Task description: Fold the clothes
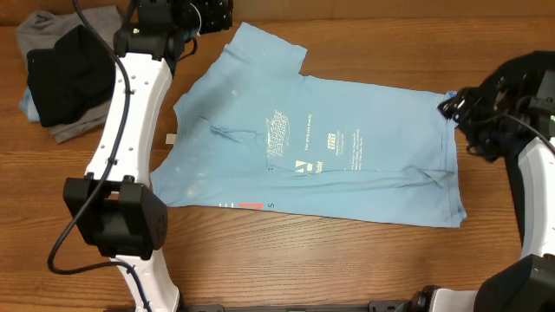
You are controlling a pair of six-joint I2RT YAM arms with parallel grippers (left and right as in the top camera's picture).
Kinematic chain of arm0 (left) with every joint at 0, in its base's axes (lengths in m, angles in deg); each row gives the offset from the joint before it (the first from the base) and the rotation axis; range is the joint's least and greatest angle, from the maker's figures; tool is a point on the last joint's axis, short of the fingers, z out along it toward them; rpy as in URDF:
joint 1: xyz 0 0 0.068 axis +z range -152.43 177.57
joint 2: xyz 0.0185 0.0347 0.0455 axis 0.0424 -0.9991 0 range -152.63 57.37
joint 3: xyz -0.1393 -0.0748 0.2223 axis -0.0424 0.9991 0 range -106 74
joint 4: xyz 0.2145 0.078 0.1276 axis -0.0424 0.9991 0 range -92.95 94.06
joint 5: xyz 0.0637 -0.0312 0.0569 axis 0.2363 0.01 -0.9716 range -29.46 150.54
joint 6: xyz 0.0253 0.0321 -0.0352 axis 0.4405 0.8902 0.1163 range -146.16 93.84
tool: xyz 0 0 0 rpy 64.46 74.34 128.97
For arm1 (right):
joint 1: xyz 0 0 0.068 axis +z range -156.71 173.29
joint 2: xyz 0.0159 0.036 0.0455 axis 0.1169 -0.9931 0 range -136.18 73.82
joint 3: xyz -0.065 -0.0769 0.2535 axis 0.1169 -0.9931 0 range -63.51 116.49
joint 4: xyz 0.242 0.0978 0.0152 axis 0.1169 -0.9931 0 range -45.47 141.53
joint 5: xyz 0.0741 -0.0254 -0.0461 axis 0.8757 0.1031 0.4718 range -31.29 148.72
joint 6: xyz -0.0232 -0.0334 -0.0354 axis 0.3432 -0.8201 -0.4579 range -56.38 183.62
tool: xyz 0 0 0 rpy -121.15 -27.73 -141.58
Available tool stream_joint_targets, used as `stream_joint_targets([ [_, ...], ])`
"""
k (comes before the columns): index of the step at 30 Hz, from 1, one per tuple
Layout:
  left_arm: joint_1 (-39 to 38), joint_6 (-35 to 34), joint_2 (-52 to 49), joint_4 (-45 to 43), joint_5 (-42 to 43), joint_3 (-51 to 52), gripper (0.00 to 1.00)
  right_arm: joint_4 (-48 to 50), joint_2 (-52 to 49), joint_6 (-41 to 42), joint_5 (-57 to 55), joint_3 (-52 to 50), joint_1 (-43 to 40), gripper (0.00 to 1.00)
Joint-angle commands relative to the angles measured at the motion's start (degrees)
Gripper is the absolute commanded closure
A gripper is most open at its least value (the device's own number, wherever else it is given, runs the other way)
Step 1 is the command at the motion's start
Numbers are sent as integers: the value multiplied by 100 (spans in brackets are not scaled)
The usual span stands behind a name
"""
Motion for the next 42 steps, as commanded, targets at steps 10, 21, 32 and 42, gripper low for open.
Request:
stream_joint_targets([
  [10,0,595,-1971,-1244,-323,-157,25,1320,-509,-66,79,573,-2,0],
  [21,-7,299,-2732,-2229,-179,-155,28,920,-929,-254,-356,570,457,0],
  [32,-4,299,-3091,-2094,-103,-155,29,739,-1001,-251,-546,568,667,0],
  [42,-7,413,-3097,-2144,-109,-155,37,743,-1084,-254,-807,564,667,0],
])
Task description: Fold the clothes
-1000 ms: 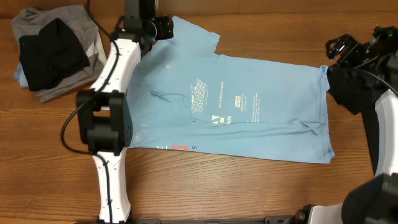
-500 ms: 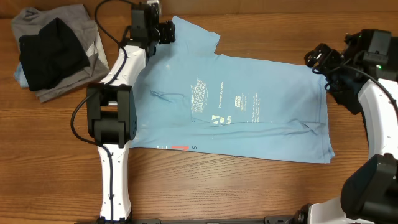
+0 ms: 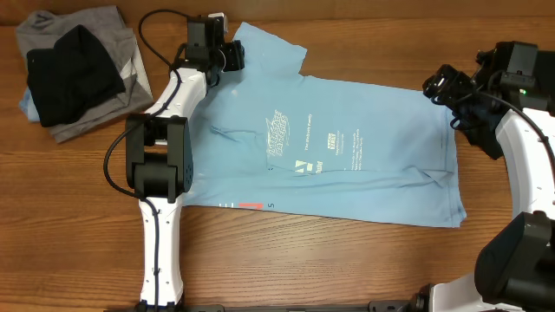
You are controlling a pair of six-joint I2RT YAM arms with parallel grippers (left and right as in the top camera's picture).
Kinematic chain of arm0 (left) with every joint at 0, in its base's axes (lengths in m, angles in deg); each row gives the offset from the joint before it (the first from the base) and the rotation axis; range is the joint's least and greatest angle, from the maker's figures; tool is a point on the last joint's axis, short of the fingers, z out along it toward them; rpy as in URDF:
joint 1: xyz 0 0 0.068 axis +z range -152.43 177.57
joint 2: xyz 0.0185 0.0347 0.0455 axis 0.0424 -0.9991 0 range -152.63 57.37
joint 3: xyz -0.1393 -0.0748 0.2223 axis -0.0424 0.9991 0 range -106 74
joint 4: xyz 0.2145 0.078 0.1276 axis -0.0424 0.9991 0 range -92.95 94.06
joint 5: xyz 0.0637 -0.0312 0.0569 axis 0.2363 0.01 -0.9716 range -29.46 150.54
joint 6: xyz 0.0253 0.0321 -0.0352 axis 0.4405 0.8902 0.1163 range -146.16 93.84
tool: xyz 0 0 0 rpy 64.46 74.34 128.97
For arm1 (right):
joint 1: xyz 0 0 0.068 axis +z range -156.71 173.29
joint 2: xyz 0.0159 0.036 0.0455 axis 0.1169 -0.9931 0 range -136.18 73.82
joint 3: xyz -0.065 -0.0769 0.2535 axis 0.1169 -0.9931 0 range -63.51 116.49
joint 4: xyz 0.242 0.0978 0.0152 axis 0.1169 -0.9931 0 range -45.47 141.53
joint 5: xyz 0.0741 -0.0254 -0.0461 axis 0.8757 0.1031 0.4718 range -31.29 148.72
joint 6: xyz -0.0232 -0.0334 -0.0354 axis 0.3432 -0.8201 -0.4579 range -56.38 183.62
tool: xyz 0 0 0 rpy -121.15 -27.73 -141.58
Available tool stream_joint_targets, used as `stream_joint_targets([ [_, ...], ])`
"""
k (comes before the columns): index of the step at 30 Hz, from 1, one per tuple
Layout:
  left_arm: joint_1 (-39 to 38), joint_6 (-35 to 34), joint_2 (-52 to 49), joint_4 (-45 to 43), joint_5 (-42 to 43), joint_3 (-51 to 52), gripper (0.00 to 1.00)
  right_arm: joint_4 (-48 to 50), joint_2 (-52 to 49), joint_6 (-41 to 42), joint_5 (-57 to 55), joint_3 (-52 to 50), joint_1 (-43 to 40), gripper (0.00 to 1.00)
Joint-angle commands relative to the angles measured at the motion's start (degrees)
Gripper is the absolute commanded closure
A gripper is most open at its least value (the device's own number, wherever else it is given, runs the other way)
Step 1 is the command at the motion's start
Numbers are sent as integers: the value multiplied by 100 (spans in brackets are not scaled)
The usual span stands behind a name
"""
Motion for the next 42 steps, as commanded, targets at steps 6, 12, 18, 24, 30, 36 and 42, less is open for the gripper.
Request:
stream_joint_targets([
  [6,2,133,-133,-72,2,-87,43,39,-177,-39,-136,90,17,0],
  [12,11,192,-140,-352,-433,-87,41,31,-188,-39,-133,90,17,0],
  [18,11,326,-186,-385,-435,-87,39,26,-188,-39,-131,83,17,0],
  [24,11,323,-382,-315,-431,-87,37,11,-188,-39,-116,74,17,0],
  [30,11,326,-422,-358,-433,-87,38,20,-188,-39,-122,74,17,0],
  [36,-42,754,-422,-387,-433,-87,64,286,-326,-46,-1029,74,17,0],
  [42,-184,1054,-420,-385,-437,-87,87,490,-763,-42,-964,74,17,0],
])
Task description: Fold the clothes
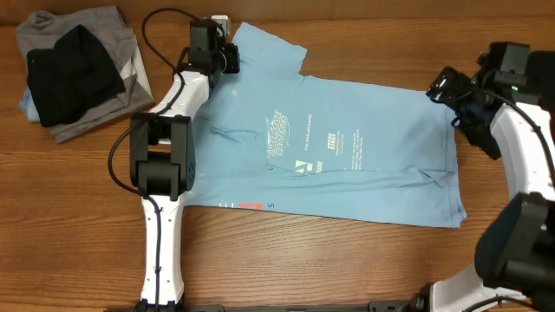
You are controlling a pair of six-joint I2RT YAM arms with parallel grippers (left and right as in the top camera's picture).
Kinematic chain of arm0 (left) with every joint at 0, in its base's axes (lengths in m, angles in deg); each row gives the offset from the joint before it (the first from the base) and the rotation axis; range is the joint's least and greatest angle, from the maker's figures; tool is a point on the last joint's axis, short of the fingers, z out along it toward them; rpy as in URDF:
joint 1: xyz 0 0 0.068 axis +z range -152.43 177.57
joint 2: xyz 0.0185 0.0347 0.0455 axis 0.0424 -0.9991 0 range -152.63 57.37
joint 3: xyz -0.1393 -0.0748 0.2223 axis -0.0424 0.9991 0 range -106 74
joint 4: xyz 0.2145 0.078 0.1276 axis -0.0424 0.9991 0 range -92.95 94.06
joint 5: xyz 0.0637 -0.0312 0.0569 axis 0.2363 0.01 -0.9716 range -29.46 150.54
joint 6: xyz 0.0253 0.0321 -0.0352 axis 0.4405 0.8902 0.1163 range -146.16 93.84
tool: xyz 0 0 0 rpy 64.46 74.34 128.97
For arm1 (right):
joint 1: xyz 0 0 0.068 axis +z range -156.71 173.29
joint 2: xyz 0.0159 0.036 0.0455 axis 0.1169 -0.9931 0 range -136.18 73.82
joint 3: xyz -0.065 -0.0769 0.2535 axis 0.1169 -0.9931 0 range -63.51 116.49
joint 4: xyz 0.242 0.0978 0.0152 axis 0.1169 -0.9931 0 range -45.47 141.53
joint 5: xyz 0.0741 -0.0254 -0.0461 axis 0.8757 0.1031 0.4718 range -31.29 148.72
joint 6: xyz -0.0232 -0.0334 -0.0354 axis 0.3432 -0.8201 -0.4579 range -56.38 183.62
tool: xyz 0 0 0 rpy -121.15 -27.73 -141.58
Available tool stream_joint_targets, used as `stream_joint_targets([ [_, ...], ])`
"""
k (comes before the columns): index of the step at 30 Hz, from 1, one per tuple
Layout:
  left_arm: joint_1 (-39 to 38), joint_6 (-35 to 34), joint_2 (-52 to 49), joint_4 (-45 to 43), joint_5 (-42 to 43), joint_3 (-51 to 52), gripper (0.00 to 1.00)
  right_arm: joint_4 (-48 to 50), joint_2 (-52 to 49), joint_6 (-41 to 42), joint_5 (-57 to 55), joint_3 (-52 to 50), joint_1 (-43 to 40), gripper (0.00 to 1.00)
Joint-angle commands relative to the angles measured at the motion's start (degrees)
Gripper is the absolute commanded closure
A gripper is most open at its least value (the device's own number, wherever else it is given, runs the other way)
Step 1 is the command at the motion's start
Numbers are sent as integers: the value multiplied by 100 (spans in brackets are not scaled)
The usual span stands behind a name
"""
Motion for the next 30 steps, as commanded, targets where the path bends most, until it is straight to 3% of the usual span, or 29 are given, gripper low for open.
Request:
stream_joint_targets([
  [1,-122,271,-175,2,-37,-63,93,210,-267,-46,-149,74,17,0],
  [7,-116,33,-166,262,-35,-63,96,1075,-551,-463,-74,74,17,0],
  [18,-114,35,-166,372,-35,-63,94,1829,-1499,-627,-155,74,17,0],
  [30,-114,33,-166,409,-33,-63,93,2081,-1753,-625,-192,76,-107,0],
])
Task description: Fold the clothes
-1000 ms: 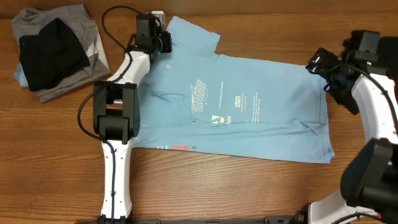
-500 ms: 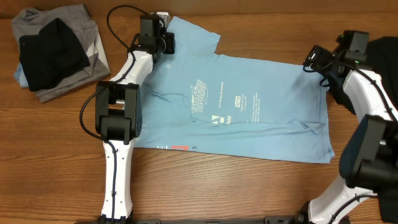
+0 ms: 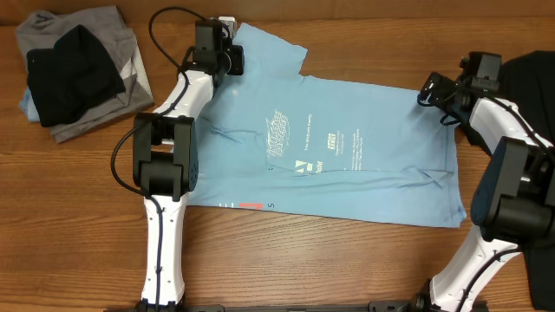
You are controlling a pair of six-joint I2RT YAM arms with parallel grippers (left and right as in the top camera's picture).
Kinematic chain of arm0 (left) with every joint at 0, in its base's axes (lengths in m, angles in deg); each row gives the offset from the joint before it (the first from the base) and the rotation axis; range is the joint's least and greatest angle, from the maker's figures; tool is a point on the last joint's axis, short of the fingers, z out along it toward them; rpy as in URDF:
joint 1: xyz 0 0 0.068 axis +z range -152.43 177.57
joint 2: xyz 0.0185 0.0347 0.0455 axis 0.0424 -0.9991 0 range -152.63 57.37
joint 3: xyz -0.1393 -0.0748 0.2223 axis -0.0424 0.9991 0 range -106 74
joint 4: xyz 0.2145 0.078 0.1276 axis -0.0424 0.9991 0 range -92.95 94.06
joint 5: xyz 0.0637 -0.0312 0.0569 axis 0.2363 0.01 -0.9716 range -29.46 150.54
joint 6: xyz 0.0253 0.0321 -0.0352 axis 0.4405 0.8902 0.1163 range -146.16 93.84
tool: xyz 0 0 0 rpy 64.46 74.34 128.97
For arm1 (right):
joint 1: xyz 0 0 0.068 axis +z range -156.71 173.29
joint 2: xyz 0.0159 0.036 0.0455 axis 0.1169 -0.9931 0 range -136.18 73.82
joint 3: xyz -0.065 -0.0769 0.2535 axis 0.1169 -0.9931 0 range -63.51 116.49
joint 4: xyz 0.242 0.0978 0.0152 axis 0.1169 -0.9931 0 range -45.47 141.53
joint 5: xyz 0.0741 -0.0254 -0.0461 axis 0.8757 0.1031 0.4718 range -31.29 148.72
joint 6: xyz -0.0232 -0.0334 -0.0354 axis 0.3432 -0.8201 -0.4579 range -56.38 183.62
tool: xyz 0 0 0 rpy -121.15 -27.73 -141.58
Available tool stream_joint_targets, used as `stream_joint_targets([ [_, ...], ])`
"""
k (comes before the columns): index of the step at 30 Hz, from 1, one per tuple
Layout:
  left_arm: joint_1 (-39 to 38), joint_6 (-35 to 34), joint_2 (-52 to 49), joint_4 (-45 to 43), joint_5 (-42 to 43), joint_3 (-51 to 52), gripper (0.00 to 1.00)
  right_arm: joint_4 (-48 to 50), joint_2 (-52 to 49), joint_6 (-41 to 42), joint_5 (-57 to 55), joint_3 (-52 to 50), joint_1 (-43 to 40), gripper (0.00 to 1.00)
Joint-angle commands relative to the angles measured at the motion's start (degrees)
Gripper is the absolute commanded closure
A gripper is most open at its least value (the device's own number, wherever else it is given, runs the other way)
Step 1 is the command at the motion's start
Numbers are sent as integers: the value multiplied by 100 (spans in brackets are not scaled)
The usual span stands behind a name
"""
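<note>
A light blue T-shirt (image 3: 329, 147) with a white print lies spread flat on the wooden table (image 3: 347, 260), its collar end to the left. My left gripper (image 3: 229, 59) is low at the shirt's upper left edge, beside the sleeve (image 3: 273, 50). My right gripper (image 3: 430, 88) is at the shirt's upper right corner, touching or just above the cloth. From overhead, neither gripper's jaws can be made out.
A pile of grey and black garments (image 3: 74, 69) lies at the back left corner. The left arm (image 3: 160, 165) stretches along the shirt's left side, and the right arm (image 3: 512, 165) stands at the right edge.
My right gripper has shifted a little to the left and back, onto the shirt's upper right corner, and its arm has swung round. The left gripper and the shirt lie as before.
At first my left arm was raised high over the shirt's left side and my right gripper sat off the shirt's right edge. Then the left gripper was down at the upper left edge and has stayed there. The right gripper has closed in on the upper right corner.
</note>
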Motion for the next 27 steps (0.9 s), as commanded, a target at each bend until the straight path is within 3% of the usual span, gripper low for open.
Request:
stream_joint_targets([
  [1,-28,-83,-155,151,-20,15,92,109,-162,-35,20,79,-17,0],
  [15,-26,-81,-155,236,-22,15,92,221,-597,-57,13,83,-17,0],
  [18,-26,-81,-155,234,-22,15,92,149,-597,-55,-55,160,-17,4],
  [22,-26,-81,-153,236,-20,15,94,-79,-597,-52,-114,352,-17,30],
  [23,-28,-83,-153,236,-17,15,95,-144,-597,-52,-114,402,-17,49],
  [24,-28,-85,-144,238,-15,15,96,-201,-597,-48,-114,446,-17,59],
  [27,-26,-85,-92,275,-15,15,96,-293,-595,0,-243,496,-17,70],
])
